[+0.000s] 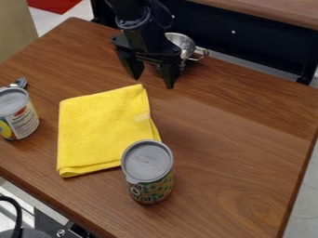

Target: Move the yellow cloth to the bottom right corner of the table

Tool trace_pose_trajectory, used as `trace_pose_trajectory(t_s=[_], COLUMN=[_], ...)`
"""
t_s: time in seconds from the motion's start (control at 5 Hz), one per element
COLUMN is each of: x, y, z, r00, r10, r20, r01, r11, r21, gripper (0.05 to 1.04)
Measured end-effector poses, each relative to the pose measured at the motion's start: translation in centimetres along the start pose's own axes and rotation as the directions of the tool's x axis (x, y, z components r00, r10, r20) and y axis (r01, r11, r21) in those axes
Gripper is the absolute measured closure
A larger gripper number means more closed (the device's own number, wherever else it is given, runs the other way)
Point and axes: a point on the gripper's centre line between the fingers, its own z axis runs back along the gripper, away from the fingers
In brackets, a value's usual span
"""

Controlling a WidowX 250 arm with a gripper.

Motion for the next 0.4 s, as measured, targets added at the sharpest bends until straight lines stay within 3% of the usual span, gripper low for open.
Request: trace_pose_trajectory(t_s=[0.2, 0.4], x=[-0.6, -1.7], y=[0.0, 2.2], z=[-0.7, -1.2], r00=[0.999, 0.981], r10=[0.016, 0.191], r20=[-0.028, -0.022], r01=[-0.016, -0.189], r11=[1.000, 0.979], r21=[0.000, 0.078], gripper=[0.086, 0.086])
